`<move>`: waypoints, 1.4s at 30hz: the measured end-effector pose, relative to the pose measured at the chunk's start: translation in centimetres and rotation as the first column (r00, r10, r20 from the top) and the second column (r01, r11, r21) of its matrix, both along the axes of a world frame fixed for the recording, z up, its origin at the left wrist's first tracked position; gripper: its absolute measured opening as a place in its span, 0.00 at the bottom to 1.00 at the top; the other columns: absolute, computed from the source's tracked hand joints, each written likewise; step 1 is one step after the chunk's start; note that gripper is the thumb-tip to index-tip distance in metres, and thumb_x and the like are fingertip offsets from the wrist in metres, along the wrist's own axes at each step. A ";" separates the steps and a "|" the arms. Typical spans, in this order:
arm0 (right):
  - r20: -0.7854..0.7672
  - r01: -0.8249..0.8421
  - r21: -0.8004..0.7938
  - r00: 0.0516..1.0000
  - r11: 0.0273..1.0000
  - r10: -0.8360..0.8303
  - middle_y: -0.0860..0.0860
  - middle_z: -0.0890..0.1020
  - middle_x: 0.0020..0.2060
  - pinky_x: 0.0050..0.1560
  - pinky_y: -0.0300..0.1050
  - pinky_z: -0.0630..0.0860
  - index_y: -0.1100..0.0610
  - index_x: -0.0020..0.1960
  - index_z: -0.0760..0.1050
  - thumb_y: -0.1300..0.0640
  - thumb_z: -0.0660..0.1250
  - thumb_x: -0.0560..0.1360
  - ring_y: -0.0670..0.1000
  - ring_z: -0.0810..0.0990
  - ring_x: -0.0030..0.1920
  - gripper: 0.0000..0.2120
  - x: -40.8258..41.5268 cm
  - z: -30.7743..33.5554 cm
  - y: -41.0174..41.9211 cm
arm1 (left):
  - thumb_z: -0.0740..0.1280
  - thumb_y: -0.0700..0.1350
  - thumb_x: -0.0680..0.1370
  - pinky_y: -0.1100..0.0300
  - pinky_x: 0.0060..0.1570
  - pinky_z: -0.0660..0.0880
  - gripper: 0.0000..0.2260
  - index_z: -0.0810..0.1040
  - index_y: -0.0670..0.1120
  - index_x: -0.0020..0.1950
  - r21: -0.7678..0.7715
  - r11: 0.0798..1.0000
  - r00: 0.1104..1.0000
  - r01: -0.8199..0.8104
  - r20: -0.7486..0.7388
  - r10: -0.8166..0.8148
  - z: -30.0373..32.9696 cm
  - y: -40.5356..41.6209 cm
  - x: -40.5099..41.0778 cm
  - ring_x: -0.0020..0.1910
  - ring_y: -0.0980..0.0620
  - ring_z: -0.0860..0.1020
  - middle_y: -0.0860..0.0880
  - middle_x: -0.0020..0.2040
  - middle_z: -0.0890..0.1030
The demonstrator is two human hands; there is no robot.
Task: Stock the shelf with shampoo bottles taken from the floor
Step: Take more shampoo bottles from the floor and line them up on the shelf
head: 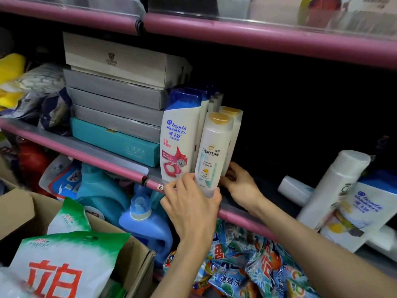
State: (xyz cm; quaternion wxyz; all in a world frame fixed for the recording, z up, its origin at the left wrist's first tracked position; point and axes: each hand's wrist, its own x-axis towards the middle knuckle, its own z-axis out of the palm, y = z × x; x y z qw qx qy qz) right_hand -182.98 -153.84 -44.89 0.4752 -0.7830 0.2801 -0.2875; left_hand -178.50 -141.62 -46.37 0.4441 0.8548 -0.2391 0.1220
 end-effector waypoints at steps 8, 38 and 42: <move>0.001 -0.025 0.009 1.000 1.000 0.025 0.44 0.79 0.56 0.50 0.29 0.72 0.52 0.65 0.72 0.61 0.67 0.76 0.40 0.76 0.56 0.18 0.6 -0.4 -0.2 | 0.71 0.59 0.67 0.53 0.53 0.62 0.23 0.74 0.49 0.57 0.000 1.000 1.000 -0.018 -0.011 0.018 0.0 0.0 0.3 0.58 0.47 0.66 0.50 0.53 0.79; -0.071 0.240 -0.250 0.962 0.938 -0.265 0.44 0.82 0.42 0.47 0.37 0.76 0.53 0.58 0.76 0.60 0.63 0.76 0.45 0.81 0.46 0.12 -6.7 1.7 5.8 | 0.67 0.49 0.75 0.53 0.53 0.61 0.15 0.73 0.45 0.58 -0.253 0.954 0.983 0.162 -0.046 -0.179 -0.2 3.4 -4.8 0.56 0.43 0.69 0.44 0.56 0.75; 0.072 0.263 -0.306 0.965 0.915 -0.253 0.46 0.82 0.46 0.56 0.44 0.76 0.54 0.52 0.78 0.65 0.59 0.74 0.47 0.80 0.51 0.13 -10.7 -0.8 10.0 | 0.64 0.44 0.76 0.52 0.52 0.66 0.04 0.76 0.44 0.48 -0.174 0.901 0.914 0.398 -0.012 -0.406 -2.6 5.4 -7.1 0.51 0.44 0.72 0.45 0.47 0.78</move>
